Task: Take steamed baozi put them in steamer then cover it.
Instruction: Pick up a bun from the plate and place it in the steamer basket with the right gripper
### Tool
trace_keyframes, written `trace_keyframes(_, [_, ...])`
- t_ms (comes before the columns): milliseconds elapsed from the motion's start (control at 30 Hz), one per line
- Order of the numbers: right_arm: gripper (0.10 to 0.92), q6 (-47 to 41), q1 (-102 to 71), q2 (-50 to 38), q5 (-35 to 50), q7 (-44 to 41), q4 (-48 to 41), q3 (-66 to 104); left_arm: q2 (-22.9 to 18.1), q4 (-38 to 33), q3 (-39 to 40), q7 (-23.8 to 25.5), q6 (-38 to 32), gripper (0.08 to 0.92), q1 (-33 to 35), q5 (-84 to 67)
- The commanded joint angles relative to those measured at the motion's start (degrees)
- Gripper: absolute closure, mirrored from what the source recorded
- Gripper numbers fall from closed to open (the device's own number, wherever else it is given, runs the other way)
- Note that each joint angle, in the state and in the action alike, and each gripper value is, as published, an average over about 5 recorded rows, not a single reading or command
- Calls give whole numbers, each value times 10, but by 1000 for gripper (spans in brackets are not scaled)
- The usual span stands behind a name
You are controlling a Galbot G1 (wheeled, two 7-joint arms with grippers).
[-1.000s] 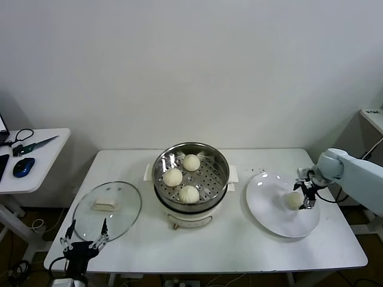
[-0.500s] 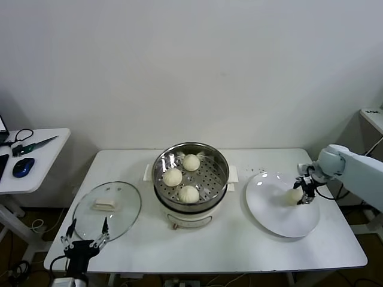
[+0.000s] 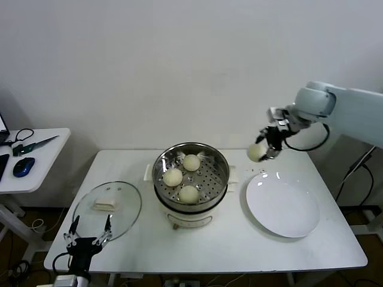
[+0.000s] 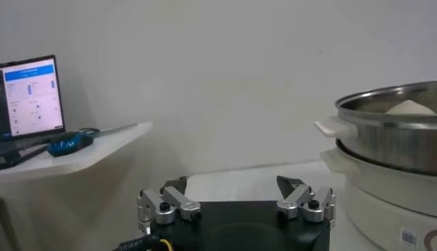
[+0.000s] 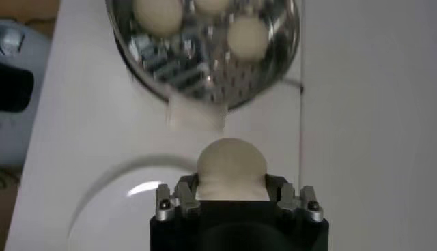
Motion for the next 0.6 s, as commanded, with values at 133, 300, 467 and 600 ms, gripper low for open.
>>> trace_keyframes(133, [368, -100, -19, 135, 98, 95, 72, 6, 0, -4, 1, 0, 2, 177, 0, 1])
trace_keyframes(300, [365, -112, -101, 145, 51, 109, 35, 26, -1, -8, -1, 0, 2, 177, 3, 1])
trace_keyframes(467, [369, -116, -164, 148, 7, 117, 2, 44, 1, -10, -4, 0, 0, 177, 8, -1])
trace_keyframes(600, [369, -117, -187, 152, -14, 121, -20, 48, 3, -10, -6, 0, -1, 177, 10, -1])
